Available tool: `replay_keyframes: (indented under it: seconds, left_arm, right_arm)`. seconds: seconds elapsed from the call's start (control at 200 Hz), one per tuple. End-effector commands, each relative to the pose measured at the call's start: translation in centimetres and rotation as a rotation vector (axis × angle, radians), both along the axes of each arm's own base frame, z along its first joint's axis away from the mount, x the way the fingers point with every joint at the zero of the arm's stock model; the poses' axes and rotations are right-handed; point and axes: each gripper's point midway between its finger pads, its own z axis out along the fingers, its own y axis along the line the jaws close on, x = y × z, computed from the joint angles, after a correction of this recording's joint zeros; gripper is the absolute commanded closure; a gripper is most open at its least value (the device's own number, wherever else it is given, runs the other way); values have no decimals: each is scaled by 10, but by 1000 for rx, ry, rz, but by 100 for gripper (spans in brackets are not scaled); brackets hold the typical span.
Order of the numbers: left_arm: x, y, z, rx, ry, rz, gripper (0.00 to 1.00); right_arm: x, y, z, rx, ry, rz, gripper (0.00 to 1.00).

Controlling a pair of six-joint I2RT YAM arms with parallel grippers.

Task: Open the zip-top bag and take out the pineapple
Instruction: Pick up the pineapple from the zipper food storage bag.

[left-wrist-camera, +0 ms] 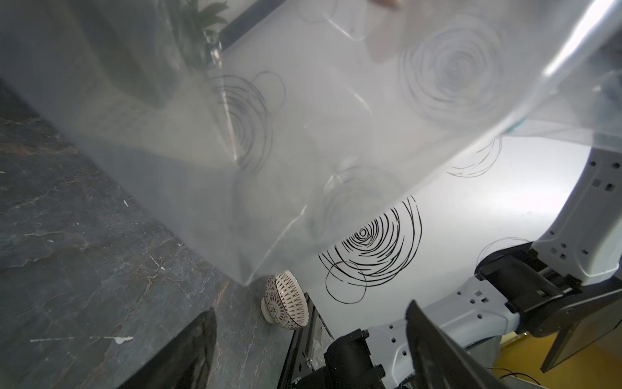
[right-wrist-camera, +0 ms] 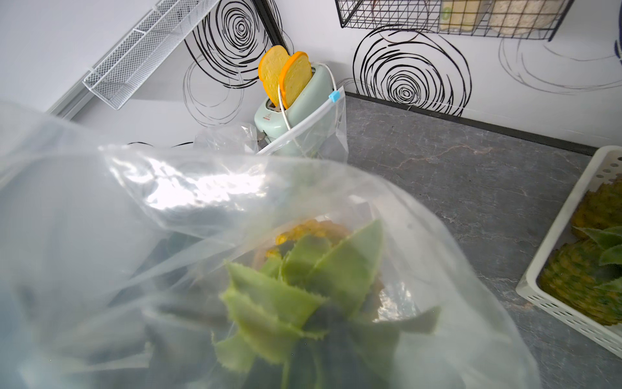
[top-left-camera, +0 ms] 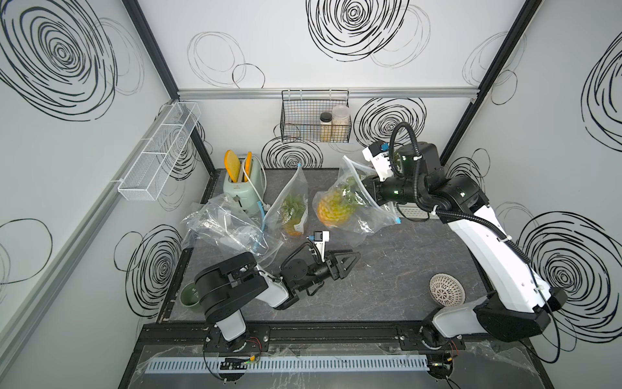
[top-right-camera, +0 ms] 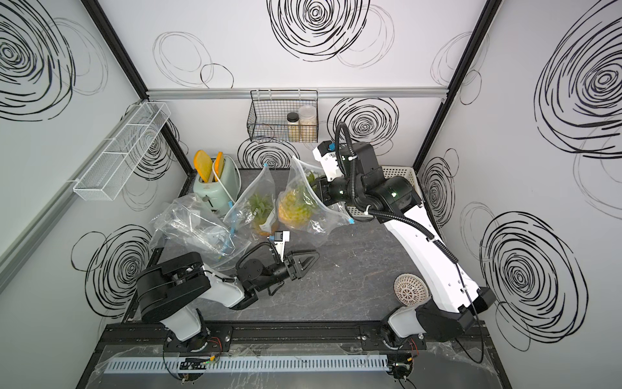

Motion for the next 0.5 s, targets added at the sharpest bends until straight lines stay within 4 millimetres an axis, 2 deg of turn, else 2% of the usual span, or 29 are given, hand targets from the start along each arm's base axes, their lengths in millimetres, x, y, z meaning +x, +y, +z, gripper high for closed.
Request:
replay_keyframes:
  seconds: [0.0, 0.16, 0.235, 0.435, 0.495]
  left_arm:
    - [6, 21, 63, -226, -152, 70, 11]
    - [23, 24, 60, -215, -157, 110, 18]
    - [28, 24, 62, -217, -168, 121, 25]
    - [37, 24, 72, -237, -193, 134, 52]
    - [36, 22, 74, -241, -198, 126, 67]
  right_arm:
    - [-6, 5, 35, 83, -79, 20, 100]
    - [-14, 7, 41, 97, -86, 32, 100]
    - [-16, 7, 41, 95, -84, 33, 100]
    - [-18, 5, 38, 91, -85, 26, 100]
    - [-17, 5, 36, 87, -84, 23, 100]
